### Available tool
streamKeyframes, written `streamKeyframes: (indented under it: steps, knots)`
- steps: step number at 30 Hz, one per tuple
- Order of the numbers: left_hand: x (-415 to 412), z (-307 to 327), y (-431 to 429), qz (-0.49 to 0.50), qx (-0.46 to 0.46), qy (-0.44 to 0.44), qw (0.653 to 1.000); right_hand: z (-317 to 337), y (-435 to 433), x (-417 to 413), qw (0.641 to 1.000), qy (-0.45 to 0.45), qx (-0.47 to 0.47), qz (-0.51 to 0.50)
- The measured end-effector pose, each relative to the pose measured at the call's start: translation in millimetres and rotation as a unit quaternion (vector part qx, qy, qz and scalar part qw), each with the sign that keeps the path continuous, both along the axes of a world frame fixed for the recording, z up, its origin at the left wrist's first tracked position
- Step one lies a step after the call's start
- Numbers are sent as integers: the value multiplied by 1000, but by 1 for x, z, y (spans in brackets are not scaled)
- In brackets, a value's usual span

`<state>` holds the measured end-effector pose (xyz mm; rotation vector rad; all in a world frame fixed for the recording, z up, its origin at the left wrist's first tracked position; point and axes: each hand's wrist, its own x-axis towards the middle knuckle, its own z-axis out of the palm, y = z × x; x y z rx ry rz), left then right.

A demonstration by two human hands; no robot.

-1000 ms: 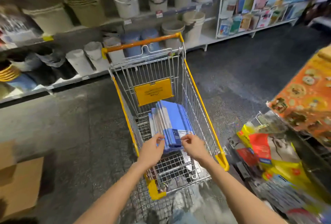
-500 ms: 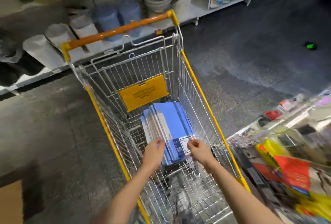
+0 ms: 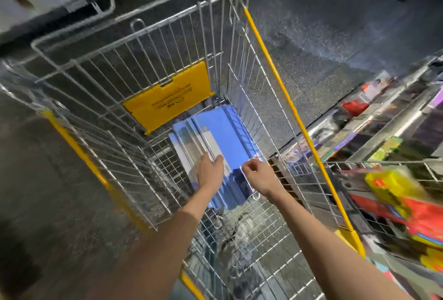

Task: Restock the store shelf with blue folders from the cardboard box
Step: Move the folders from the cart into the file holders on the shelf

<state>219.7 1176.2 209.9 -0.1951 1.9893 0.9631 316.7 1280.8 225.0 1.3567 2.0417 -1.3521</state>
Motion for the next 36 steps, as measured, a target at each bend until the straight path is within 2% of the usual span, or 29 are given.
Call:
streamKeyframes:
  steps: [5,8,12,16,19,25,30,36]
  knots:
    - [-10,-1,2,148,33,-21,988,-17,-4,-12,999,-28,-15,30]
    - [-14,-2,5,185,46,-26,981,-28,-2,-19,999,-27,10,21]
    - [-8,-37,12,250,104,-72,960,-35,2,-32,999,-19,36,18]
    - [-19,-5,27,262,164,-98,946,-38,18,-35,999,-6,41,-2]
    - [-28,-9,33,231,177,-106,951,-35,35,-29,1000,15,20,9]
    - [-41,-15,44,95,210,-110,967,-40,61,-13,994,1,79,78]
    - [-49,-21,44,102,193,-59,974,-33,71,-6,990,-3,125,69]
    - [-50,-25,41,90,169,-42,981,-26,77,-7,983,-19,145,111]
